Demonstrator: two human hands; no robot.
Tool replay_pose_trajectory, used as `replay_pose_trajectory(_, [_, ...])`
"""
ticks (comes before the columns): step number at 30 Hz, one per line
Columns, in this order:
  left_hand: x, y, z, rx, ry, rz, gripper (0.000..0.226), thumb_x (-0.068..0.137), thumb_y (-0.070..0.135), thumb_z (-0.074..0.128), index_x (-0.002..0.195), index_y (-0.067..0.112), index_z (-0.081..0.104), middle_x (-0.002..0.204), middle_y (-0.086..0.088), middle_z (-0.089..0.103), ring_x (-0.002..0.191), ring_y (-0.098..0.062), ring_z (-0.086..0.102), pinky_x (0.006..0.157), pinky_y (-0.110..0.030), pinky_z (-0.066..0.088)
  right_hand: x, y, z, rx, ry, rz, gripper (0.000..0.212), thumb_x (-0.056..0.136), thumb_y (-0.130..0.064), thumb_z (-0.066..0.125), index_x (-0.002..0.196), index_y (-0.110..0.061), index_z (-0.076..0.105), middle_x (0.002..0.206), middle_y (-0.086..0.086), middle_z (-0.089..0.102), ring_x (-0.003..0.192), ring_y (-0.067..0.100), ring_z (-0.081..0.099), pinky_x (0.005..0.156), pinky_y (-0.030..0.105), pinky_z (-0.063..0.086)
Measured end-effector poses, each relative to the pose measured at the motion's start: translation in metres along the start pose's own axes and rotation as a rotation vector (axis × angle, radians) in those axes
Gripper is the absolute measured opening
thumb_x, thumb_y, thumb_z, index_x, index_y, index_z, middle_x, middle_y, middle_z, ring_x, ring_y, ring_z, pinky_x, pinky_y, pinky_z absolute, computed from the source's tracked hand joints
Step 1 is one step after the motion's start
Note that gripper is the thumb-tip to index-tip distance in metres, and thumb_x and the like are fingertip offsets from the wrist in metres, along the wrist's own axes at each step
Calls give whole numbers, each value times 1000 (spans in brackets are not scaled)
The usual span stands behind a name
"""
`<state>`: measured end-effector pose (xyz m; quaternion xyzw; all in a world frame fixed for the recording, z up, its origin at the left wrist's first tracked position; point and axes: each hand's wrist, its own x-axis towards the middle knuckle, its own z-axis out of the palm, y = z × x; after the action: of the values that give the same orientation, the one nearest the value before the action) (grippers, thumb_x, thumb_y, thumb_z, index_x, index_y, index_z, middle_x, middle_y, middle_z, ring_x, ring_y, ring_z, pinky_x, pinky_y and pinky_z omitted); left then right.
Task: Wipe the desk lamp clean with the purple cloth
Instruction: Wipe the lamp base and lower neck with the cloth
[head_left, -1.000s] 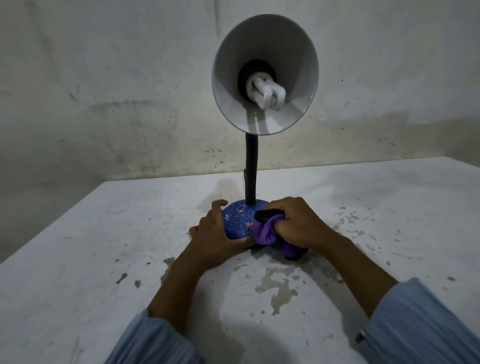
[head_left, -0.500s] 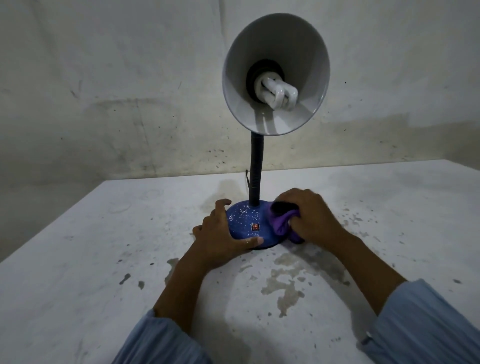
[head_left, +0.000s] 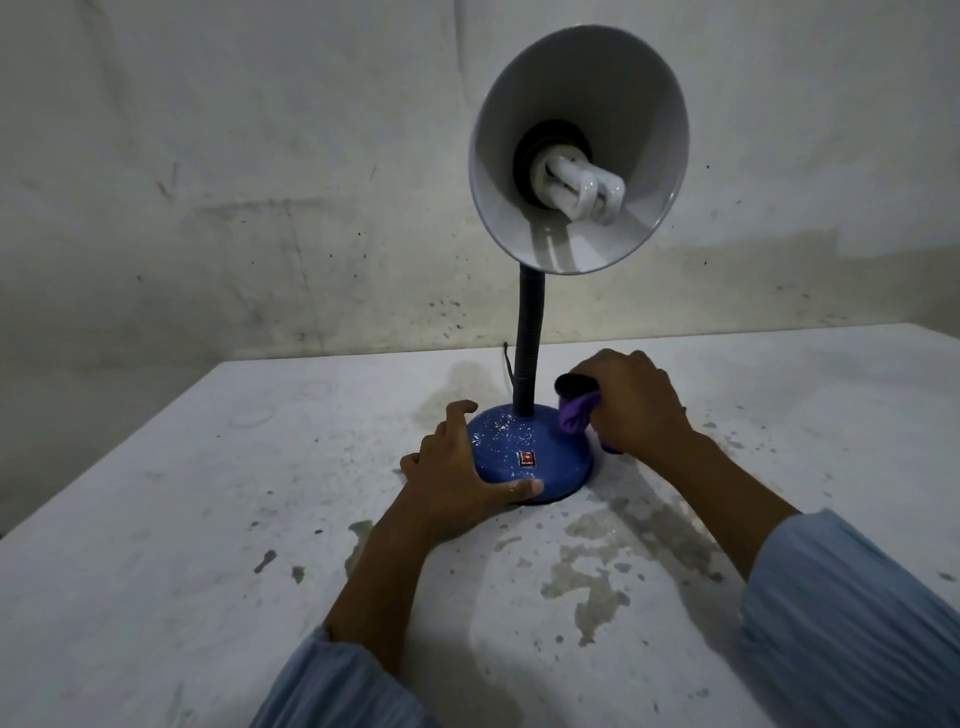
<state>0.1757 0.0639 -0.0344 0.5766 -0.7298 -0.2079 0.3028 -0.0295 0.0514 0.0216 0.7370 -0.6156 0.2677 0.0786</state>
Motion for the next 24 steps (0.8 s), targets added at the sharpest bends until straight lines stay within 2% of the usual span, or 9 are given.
replay_pose_trajectory(2, [0, -1, 0, -4, 11, 17, 103, 44, 78, 69, 124, 44, 14, 137, 5, 43, 119, -20, 47, 102, -43, 28, -5, -8, 2, 173, -121, -105, 40, 73, 2, 56, 102, -21, 69, 106, 4, 66, 96, 27, 58, 80, 39, 50])
replay_pose_trajectory(4, [-2, -1, -1, -5, 16, 29, 105, 45, 78, 69, 127, 41, 15, 136, 5, 44, 119, -19, 47, 102, -43, 28, -9, -11, 8, 180, -201, -114, 43, 74, 2, 56, 108, -22, 69, 110, 3, 66, 99, 26, 58, 81, 38, 49])
replay_pose_trajectory(6, [-2, -1, -1, -10, 17, 29, 104, 45, 77, 69, 127, 41, 15, 136, 4, 44, 119, -20, 47, 102, -44, 28, -6, -7, 12, 104, -139, -53, 35, 77, -3, 57, 104, -22, 69, 106, 3, 67, 98, 29, 57, 77, 37, 48])
replay_pose_trajectory(9, [-3, 1, -2, -13, 11, 26, 103, 46, 77, 69, 126, 43, 15, 137, 5, 43, 120, -20, 46, 103, -45, 27, -2, -2, 9, -143, -106, 59, 17, 79, -6, 57, 88, -17, 66, 93, 5, 64, 94, 31, 57, 72, 33, 42])
replay_pose_trajectory(12, [-3, 1, -1, -18, 9, 31, 103, 47, 75, 71, 127, 42, 15, 138, 4, 42, 121, -20, 45, 104, -45, 27, -2, -2, 6, 33, -72, 77, 20, 75, -1, 58, 90, -10, 69, 88, 10, 62, 86, 29, 59, 70, 35, 49])
replay_pose_trajectory(14, [-3, 1, -1, -18, 10, 37, 103, 49, 74, 71, 128, 40, 15, 137, 4, 43, 121, -20, 46, 105, -45, 27, -9, -8, 5, 162, -117, 28, 27, 72, 3, 56, 92, -8, 69, 87, 10, 61, 84, 27, 59, 67, 31, 46])
replay_pose_trajectory(21, [-3, 2, 0, -14, 0, 32, 104, 49, 73, 72, 129, 38, 15, 138, 4, 43, 121, -20, 46, 106, -45, 30, -25, -8, 1, 233, -214, -94, 40, 73, 8, 53, 105, -10, 68, 110, 6, 65, 99, 24, 58, 85, 34, 46])
replay_pose_trajectory(24, [-3, 2, -1, -6, 8, 24, 105, 45, 76, 70, 127, 41, 15, 137, 5, 45, 120, -20, 47, 105, -45, 31, -35, -13, -2, 257, -220, -154, 42, 71, 7, 53, 104, -13, 69, 109, 4, 67, 100, 22, 58, 87, 35, 46])
